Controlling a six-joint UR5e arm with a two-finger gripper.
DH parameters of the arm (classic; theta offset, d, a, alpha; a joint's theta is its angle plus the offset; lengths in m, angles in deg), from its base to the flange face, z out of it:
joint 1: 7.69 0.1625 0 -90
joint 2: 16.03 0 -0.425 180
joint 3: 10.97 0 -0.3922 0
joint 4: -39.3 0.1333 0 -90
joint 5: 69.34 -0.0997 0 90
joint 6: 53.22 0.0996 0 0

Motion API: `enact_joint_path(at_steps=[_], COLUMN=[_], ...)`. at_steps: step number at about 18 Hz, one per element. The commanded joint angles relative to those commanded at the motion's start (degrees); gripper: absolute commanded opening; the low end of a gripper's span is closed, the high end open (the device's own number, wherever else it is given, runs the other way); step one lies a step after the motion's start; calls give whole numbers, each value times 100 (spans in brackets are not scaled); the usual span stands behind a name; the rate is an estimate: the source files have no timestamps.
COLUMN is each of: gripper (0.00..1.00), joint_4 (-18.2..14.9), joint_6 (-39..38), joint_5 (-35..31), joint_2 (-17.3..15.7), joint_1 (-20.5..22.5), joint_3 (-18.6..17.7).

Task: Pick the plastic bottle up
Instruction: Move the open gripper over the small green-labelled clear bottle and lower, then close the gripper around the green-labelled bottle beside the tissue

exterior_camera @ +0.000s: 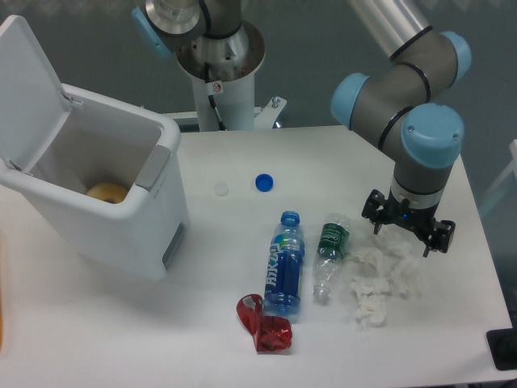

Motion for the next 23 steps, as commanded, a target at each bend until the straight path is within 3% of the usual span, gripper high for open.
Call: enact_joint_path(at_steps=[6, 10, 17, 20, 23], gripper=[100, 100, 100, 100, 100], joint_4=[52, 535, 545, 571, 571], joint_6=[-324, -868, -1827, -1837, -1811], joint_5=[218, 334, 343, 334, 325], joint_2=[26, 70, 263, 483, 501], joint_1=[-149, -307, -518, -624, -668], joint_3=[-96, -412, -422, -378, -387])
